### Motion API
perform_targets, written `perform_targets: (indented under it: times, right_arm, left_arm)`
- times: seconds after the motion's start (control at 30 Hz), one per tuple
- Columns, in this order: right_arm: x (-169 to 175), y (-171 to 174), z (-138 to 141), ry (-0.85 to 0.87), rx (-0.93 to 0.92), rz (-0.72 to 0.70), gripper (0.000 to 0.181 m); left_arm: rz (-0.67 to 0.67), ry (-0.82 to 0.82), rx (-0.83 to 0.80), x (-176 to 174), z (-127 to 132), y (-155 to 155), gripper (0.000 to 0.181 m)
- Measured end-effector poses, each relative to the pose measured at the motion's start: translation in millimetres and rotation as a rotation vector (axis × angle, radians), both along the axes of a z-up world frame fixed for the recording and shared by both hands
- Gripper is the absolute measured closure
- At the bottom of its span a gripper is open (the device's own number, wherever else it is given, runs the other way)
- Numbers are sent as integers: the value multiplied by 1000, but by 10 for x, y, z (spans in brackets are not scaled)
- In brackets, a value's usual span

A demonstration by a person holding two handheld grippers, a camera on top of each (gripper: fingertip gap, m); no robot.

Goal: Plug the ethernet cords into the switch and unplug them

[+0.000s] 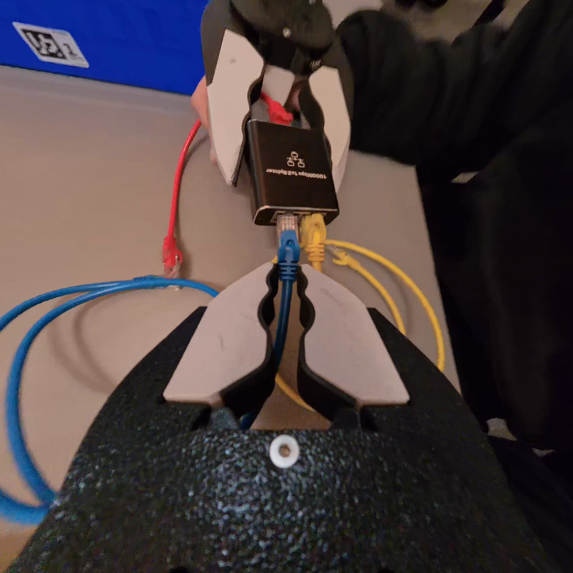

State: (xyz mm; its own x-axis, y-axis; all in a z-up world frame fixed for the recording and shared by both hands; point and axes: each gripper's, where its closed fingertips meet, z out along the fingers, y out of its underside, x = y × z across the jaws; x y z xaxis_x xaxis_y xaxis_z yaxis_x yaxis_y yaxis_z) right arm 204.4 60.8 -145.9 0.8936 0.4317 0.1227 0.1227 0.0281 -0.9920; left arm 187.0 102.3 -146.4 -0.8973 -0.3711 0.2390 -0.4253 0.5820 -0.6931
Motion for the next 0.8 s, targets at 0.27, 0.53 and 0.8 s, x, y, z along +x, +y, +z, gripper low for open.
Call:
perform_targets:
  times: [0.27, 0.53, 0.8]
  right_arm:
    - [70, -43, 103, 57, 69, -11, 118]
    - [67, -19, 78, 67, 40, -21, 118]
    - [40, -3, 88, 82, 40, -5, 118]
  left_arm:
    - [58, -28, -117, 94, 129, -53, 171]
    - [95, -148, 64, 82, 150, -16, 172]
    - [102, -148, 75, 82, 147, -54, 171]
